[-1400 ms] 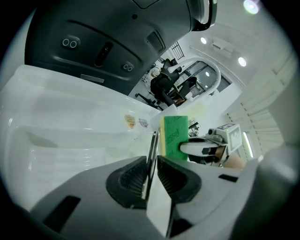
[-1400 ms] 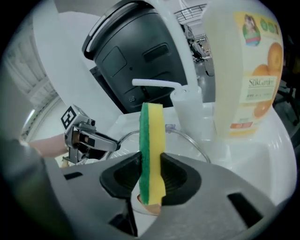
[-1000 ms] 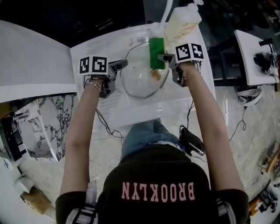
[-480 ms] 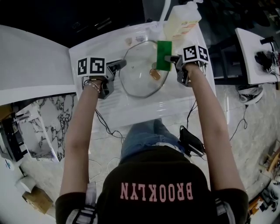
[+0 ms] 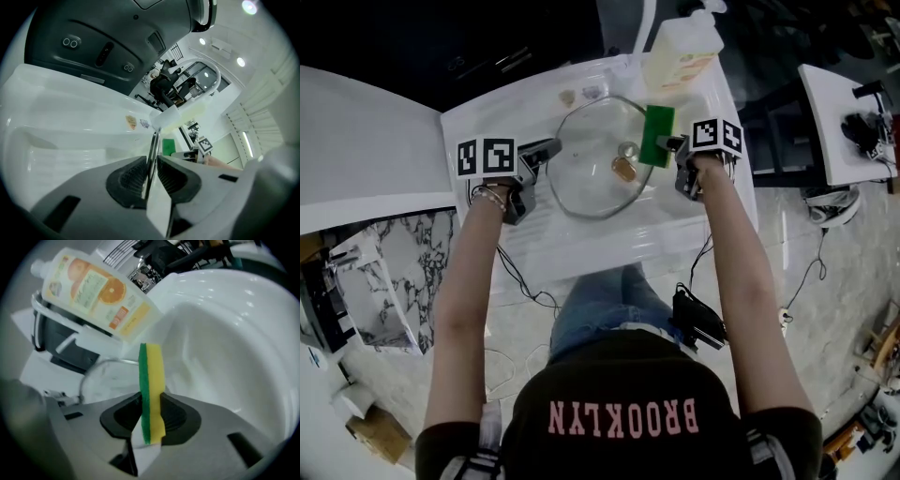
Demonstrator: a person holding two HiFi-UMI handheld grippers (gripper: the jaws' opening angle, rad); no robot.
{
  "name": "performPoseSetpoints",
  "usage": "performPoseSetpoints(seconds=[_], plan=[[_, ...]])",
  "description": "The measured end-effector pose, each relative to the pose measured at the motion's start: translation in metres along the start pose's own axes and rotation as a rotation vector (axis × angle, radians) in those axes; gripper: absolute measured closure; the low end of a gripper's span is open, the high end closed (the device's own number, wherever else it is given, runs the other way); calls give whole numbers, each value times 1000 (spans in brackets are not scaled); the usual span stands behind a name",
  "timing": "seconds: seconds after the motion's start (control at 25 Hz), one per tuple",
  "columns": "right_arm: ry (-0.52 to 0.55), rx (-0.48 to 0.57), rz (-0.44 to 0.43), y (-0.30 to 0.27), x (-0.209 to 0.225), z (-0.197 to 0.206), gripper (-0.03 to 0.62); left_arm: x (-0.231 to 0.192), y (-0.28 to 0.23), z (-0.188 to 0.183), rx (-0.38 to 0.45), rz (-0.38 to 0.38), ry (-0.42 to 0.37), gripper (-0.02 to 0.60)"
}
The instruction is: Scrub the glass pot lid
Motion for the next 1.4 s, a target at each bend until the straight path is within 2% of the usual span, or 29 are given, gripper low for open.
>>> performPoseSetpoints(seconds=[0.08, 0.24, 0.36, 0.44, 0.56, 0.68, 0.76, 0.92, 1.08, 1.24, 1.4], plan=[[64, -48, 115, -3, 19, 16, 493, -1, 0, 0, 7, -1, 1, 517], [-41, -2, 133, -7, 36, 41, 494, -1, 0, -1, 18, 13, 5, 517], [-49, -1, 177, -10, 42, 56, 494, -1, 0, -1, 25, 21, 4, 517], [-73, -12, 184, -11, 41, 61, 496, 0, 0, -1, 30, 25, 3, 517], [-108, -96, 166, -15, 36, 74, 496, 1, 1, -2, 46, 30, -5, 517], [-90, -166, 144, -12, 27, 81, 496, 2, 2, -2, 63, 24, -18, 517], [-67, -168, 128, -7, 19, 80, 494, 2, 2, -2, 72, 12, -26, 517], [23, -95, 115, 10, 1, 70, 493, 2, 3, -1, 101, -20, -50, 517], [130, 36, 125, 35, -21, 50, 491, 3, 3, 0, 153, -66, -91, 516], [268, 166, 147, 68, -45, 35, 491, 4, 6, 4, 217, -134, -163, 515], [386, 268, 149, 97, -68, 27, 491, 10, 9, 7, 289, -145, -177, 515]])
Point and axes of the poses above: the fingertips, and each gripper's own axes: y backward along the fingers, x to its right, z out of its underside, the point moved 1 cm from there along y, backward along the fingers, and after that the axes turned 10 degrees about y, right-handed, at the moved point
